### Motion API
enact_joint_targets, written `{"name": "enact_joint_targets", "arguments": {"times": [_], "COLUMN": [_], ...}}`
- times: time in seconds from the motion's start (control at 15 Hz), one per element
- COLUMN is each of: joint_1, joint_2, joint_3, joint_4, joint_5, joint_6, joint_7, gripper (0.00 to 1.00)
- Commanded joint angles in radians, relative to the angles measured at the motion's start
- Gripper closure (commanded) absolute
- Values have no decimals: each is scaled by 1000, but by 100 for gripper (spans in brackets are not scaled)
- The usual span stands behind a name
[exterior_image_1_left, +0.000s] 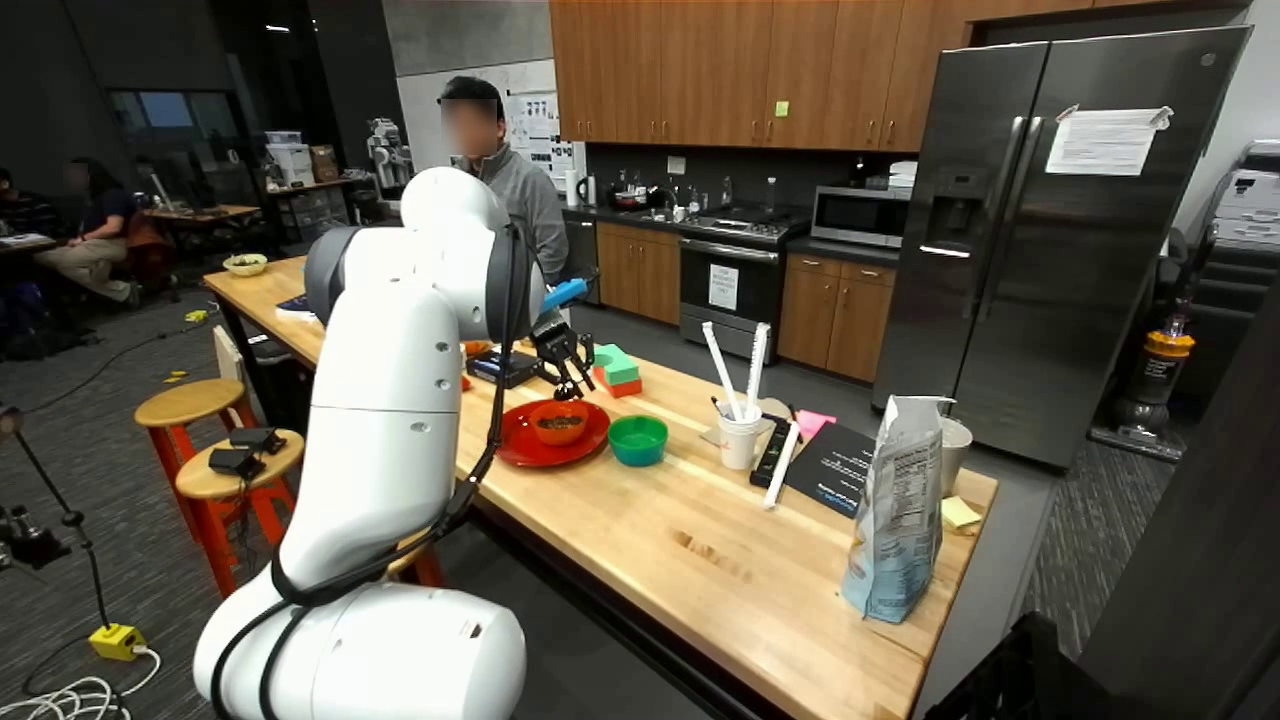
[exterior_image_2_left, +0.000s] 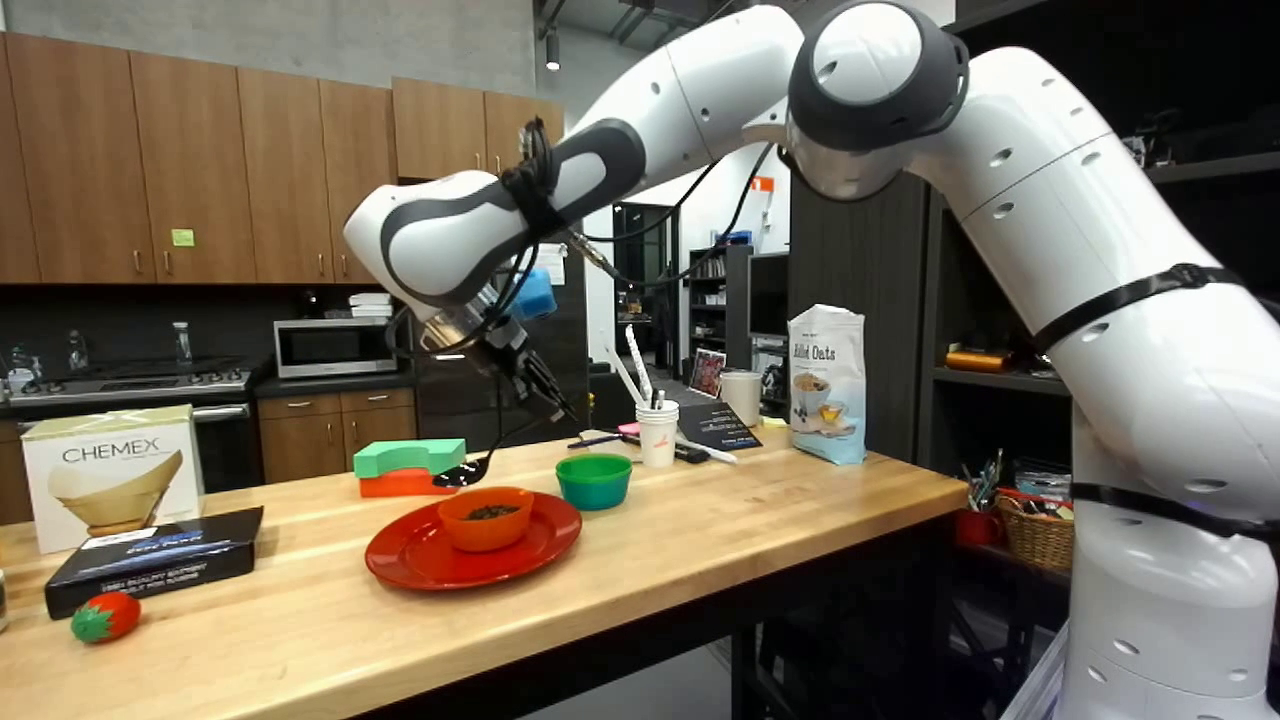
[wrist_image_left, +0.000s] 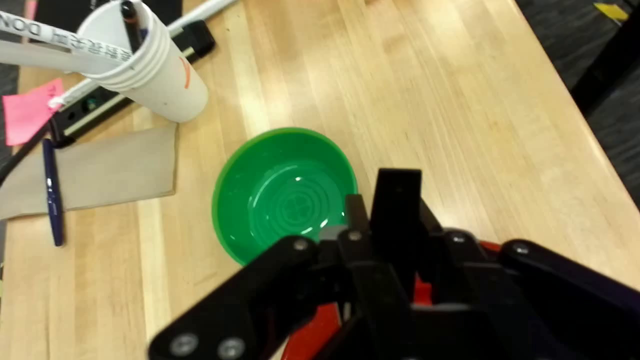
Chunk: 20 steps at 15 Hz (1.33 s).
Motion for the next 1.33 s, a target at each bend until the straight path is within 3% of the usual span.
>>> {"name": "enact_joint_targets", "arguments": {"times": [0.0, 0.6, 1.27], "joint_1": [-34, -18, -2], "joint_2": [-94, -217, -220], "joint_3": [-16, -43, -48], "joint_4": [-114, -282, -362], "joint_5": [136, 230, 165], "joint_6": [157, 221, 141], "joint_7": [81, 214, 222], "gripper": [94, 94, 94]}}
